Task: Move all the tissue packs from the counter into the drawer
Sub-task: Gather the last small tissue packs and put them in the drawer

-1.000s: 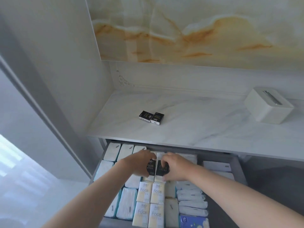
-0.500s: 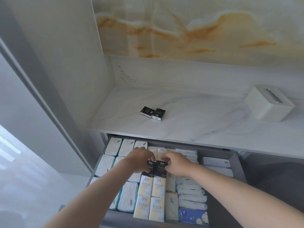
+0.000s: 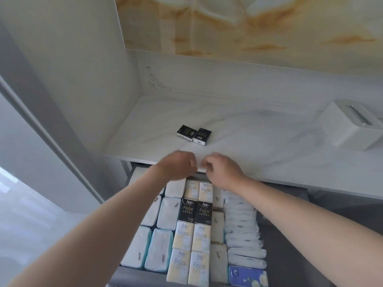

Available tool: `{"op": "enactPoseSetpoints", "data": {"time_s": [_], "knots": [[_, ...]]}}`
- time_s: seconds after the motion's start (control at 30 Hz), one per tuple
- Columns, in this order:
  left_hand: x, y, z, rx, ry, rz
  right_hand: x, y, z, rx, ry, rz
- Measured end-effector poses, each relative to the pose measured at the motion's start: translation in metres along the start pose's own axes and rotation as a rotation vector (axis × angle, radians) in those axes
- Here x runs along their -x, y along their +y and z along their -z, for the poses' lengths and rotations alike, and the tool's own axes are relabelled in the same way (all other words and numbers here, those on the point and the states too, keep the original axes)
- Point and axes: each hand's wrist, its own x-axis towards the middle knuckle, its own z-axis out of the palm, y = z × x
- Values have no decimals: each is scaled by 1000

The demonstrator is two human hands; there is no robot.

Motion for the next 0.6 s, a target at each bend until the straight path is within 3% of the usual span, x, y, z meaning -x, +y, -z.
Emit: {"op": "enactPoseSetpoints", "data": {"time_s": [0.13,0.23,0.37,0.53,0.6], "knots": [[-31,-17,13,-10,309,62,-44,6,16,76,99,-6],[-49,-20,17,-196,247,81,-70,7,21,145,50,-29],[-66,-35,17,-205,39,133,-83,15,17,240,-160,-71],[-69,-45,22,-342,270,2,-75,40,12,-24,-27,-55],[-69,-47,22,-266,322,-33,-67,48,11,-64,4,-23]]}}
